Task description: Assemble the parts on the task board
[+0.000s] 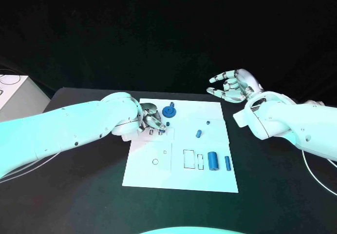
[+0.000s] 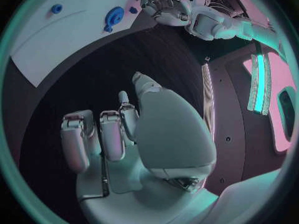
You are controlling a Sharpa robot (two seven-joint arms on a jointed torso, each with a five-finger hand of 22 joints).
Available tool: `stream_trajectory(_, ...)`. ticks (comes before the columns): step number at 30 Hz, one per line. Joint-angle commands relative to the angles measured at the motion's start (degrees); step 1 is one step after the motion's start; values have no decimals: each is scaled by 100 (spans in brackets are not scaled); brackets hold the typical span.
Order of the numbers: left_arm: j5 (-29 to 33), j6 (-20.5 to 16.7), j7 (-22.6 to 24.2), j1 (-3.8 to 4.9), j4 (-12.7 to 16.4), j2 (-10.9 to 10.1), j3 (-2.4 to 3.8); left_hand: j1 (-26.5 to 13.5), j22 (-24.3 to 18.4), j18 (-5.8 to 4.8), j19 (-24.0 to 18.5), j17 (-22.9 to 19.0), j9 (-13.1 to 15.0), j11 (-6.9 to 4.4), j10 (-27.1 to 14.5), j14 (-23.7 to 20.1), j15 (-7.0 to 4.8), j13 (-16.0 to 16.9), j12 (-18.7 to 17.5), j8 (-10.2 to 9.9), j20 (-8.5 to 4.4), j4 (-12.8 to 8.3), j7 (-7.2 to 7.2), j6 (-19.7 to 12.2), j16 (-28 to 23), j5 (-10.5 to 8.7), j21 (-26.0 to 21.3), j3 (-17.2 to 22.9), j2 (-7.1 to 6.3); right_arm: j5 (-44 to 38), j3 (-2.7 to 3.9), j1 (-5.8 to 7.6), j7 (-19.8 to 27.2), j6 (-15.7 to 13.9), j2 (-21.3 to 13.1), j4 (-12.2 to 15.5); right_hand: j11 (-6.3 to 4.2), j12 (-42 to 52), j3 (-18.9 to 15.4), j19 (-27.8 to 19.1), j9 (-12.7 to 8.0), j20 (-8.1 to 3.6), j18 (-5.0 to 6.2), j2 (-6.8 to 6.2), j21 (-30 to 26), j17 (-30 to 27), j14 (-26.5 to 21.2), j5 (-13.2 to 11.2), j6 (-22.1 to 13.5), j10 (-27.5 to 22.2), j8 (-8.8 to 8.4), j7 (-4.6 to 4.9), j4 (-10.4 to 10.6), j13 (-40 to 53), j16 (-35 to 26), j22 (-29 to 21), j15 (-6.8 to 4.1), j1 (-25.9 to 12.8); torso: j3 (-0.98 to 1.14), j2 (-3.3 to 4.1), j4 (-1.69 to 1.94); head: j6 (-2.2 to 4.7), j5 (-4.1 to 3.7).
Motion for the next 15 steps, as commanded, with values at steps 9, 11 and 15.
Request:
stream_trajectory(9, -351, 295, -20, -7, -54, -6, -20, -52, 89, -131, 101, 1278, 550, -14, 102, 509, -58, 61, 67, -3, -12, -1188, -139, 194, 38, 154, 59, 1115, 21, -10, 1, -7, 15, 50, -3, -5, -7, -27, 37, 599, -6, 10, -38, -25, 25, 988, 339, -36, -21, -48, 28, 12, 8, 382, -8, 1505, 28, -51, -1, -3, 4, -50, 26)
stream_trajectory(11, -368, 304, -23, -7, -55, -5, -21, -56, 103, -134, 109, 1285, 552, -16, 104, 511, -60, 57, 65, -2, -14, -1192, -140, 199, 42, 169, 65, 1115, 19, -10, 1, -7, 16, 50, -4, -4, -7, -27, 37, 599, -6, 10, -38, -25, 25, 988, 339, -36, -21, -48, 28, 12, 8, 382, -8, 1505, 28, -51, -2, -5, 3, -49, 29)
stream_trajectory(15, -384, 307, -25, -7, -50, -4, -22, -56, 103, -134, 109, 1285, 552, -16, 104, 511, -60, 57, 65, -2, -14, -1192, -140, 199, 42, 169, 65, 1115, 19, -10, 0, -9, 18, 50, -4, -3, -7, -27, 37, 599, -6, 10, -38, -25, 25, 988, 339, -36, -21, -48, 28, 12, 8, 382, -8, 1505, 28, -51, -3, -5, 3, -52, 29)
